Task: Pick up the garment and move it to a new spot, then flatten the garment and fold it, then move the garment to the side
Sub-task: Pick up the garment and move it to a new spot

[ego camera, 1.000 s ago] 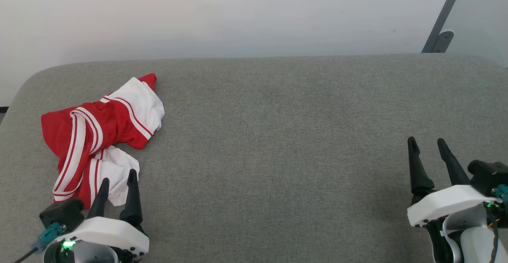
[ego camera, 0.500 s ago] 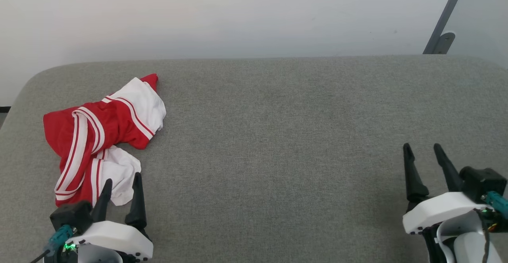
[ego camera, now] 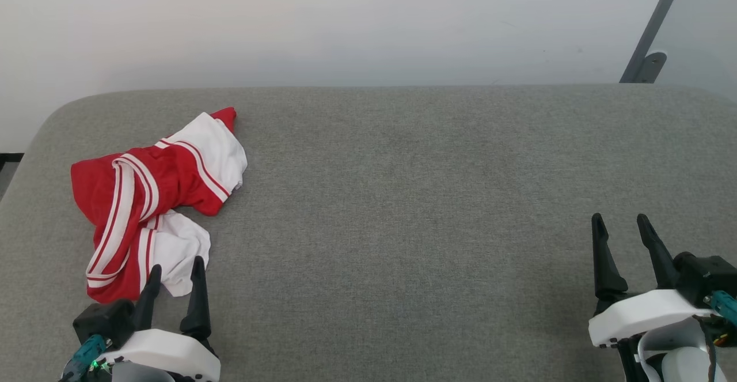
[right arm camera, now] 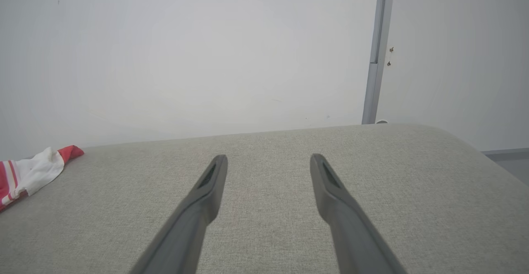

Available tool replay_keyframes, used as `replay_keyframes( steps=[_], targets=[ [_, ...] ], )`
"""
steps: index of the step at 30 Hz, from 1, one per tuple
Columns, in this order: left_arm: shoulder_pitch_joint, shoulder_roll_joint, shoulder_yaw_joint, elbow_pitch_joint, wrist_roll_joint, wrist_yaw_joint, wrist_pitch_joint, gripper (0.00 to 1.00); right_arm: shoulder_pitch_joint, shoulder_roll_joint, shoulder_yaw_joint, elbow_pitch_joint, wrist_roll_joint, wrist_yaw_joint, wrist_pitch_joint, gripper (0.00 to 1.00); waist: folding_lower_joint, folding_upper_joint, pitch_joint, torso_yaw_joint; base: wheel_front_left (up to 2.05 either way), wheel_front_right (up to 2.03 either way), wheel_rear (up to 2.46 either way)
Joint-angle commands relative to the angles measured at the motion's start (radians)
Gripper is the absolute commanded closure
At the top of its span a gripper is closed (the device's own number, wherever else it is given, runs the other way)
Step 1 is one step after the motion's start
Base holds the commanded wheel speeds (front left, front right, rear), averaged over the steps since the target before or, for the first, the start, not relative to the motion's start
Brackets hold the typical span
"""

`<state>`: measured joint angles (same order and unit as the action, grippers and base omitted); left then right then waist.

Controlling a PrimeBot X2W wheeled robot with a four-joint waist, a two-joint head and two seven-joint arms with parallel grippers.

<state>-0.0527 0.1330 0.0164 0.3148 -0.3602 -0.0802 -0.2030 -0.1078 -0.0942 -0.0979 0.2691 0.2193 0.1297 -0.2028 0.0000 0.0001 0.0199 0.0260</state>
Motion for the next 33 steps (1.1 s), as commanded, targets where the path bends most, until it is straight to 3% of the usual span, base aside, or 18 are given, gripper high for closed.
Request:
replay_keyframes(
  steps=[1, 12, 27, 33],
  targets=[
    [-0.006, 0.001, 0.007, -0.001, 0.012, -0.008, -0.008, 0.0, 0.005, 0.001, -0.001, -0.007, -0.007, 0.002, -0.008, 0.0, 0.0, -0.0001, 0.0, 0.002, 0.0, 0.0, 0.0],
    [-0.029, -0.014, 0.032, 0.025, 0.1, -0.038, -0.03, 0.0, 0.018, 0.017, 0.014, -0.017, -0.039, 0.001, -0.031, 0.0, 0.0, -0.0001, -0.007, 0.085, 0.0, 0.0, 0.0],
    [0.047, -0.057, 0.147, 0.015, 0.219, -0.036, -0.06, 0.0, -0.037, 0.037, 0.2, 0.059, -0.076, 0.001, -0.06, 0.0, 0.0, -0.0001, -0.016, 0.398, 0.0, 0.0, 0.0],
    [0.08, -0.07, 0.179, -0.001, 0.216, -0.04, -0.063, 0.0, -0.053, 0.042, 0.279, 0.097, -0.052, 0.001, -0.064, 0.0, 0.0, -0.0001, -0.017, 0.463, 0.0, 0.0, 0.0]
  ],
)
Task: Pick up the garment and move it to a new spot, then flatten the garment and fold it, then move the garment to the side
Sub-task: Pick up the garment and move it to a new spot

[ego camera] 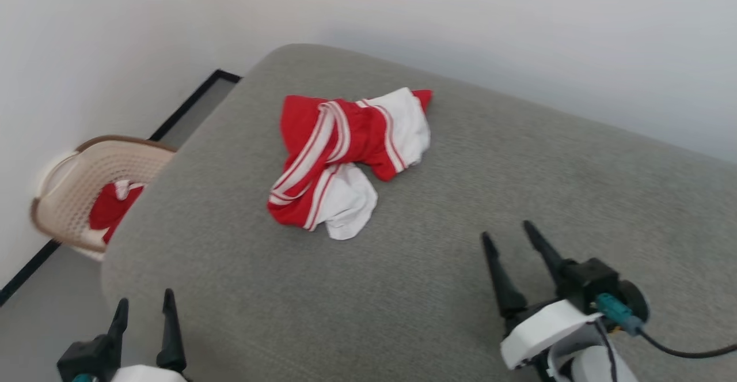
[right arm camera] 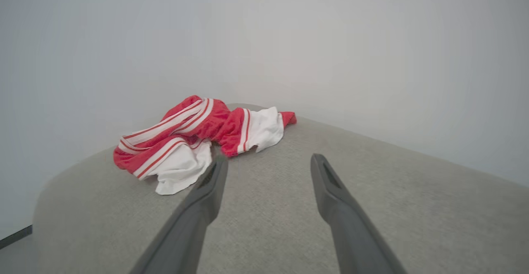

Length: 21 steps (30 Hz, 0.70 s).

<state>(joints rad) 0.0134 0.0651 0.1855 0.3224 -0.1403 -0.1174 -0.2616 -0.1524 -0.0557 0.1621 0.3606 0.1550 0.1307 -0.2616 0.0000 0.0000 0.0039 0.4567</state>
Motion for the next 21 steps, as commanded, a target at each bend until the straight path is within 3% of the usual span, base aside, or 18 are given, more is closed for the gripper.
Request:
replay_keyframes(
  steps=[1, 7, 13, 16, 21],
  targets=[
    [0.018, -0.004, 0.014, -0.013, -0.006, -0.003, -0.005, 0.0, -0.015, 0.004, 0.028, 0.01, 0.017, 0.0, -0.005, 0.0, 0.0, 0.0, 0.0, 0.033, 0.0, 0.0, 0.0],
    [0.021, -0.009, 0.022, -0.018, -0.009, -0.006, -0.005, 0.0, -0.031, 0.003, 0.075, 0.023, 0.042, 0.0, -0.005, 0.0, 0.0, 0.0, 0.008, 0.007, 0.0, 0.0, 0.0],
    [-0.071, 0.029, -0.024, -0.001, -0.01, -0.013, -0.004, 0.0, -0.06, 0.003, 0.077, 0.024, 0.04, 0.0, -0.005, 0.0, 0.0, 0.0, 0.061, -0.097, 0.0, 0.0, 0.0],
    [-0.16, 0.092, -0.118, 0.008, -0.068, -0.014, -0.004, 0.0, -0.083, 0.003, 0.066, 0.015, 0.032, 0.0, -0.005, 0.0, 0.0, 0.0, 0.111, -0.164, 0.0, 0.0, 0.0],
    [-0.329, 0.281, -0.273, 0.08, -0.192, -0.012, -0.004, 0.0, -0.116, 0.003, 0.054, -0.011, 0.037, 0.0, -0.005, 0.0, 0.0, 0.0, 0.207, -0.289, 0.0, 0.0, 0.0]
  ],
)
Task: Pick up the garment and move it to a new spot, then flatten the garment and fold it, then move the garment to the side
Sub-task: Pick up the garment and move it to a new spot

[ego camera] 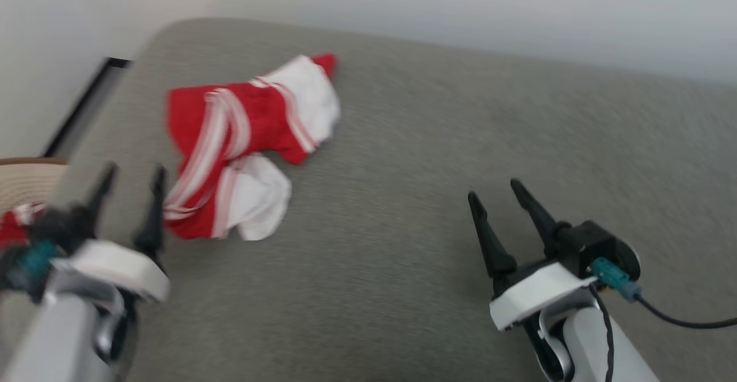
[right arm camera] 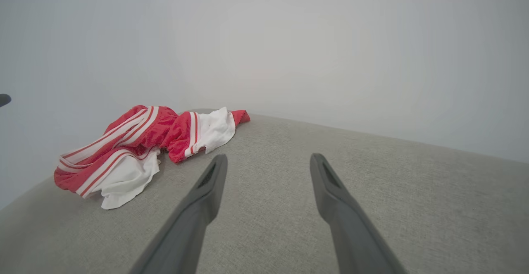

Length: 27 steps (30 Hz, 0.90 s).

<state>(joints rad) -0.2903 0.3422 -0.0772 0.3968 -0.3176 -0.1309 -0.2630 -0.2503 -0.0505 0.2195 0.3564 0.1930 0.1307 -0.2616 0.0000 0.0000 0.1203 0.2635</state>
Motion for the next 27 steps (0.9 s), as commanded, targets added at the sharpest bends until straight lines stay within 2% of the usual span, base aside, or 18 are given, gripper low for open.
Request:
replay_keyframes(
  steps=[1, 4, 10, 15, 20, 26, 27],
  targets=[
    [-0.054, 0.046, -0.048, 0.033, -0.055, 0.001, 0.0, 0.0, -0.023, -0.002, -0.004, -0.014, 0.004, 0.0, -0.005, 0.0, 0.0, 0.0, 0.111, -0.122, 0.0, 0.0, 0.0],
    [-0.141, 0.184, -0.181, 0.099, -0.189, 0.002, 0.058, 0.0, -0.026, -0.001, -0.008, -0.028, 0.022, 0.0, -0.004, 0.0, 0.0, 0.0, 0.156, -0.189, 0.0, 0.0, 0.0],
    [-0.268, 0.432, -0.454, 0.125, -0.482, 0.002, 0.27, 0.0, -0.03, -0.001, 0.007, -0.055, 0.059, 0.0, -0.004, 0.0, 0.0, 0.0, 0.21, -0.287, 0.0, 0.0, 0.0],
    [-0.361, 0.577, -0.582, 0.112, -0.675, 0.002, 0.414, 0.0, -0.055, -0.001, 0.014, -0.08, 0.065, 0.0, -0.004, 0.0, 0.0, 0.0, 0.262, -0.339, 0.0, 0.0, 0.0],
    [-0.444, 0.648, -0.656, 0.17, -0.745, 0.002, 0.471, 0.0, -0.08, -0.001, 0.019, -0.104, 0.072, 0.0, -0.004, 0.0, 0.0, 0.0, 0.33, -0.378, 0.0, 0.0, 0.0],
    [-0.489, 0.655, -0.722, 0.237, -0.792, 0.002, 0.499, 0.0, -0.093, -0.001, 0.028, -0.12, 0.082, 0.0, -0.004, 0.0, 0.0, 0.0, 0.381, -0.4, 0.0, 0.0, 0.0],
    [-0.489, 0.651, -0.739, 0.247, -0.797, 0.002, 0.498, 0.13, -0.094, -0.001, 0.029, -0.122, 0.083, 0.0, -0.004, 0.0, 0.0, 0.0, 0.387, -0.403, 0.0, 0.0, 0.0]
  ],
)
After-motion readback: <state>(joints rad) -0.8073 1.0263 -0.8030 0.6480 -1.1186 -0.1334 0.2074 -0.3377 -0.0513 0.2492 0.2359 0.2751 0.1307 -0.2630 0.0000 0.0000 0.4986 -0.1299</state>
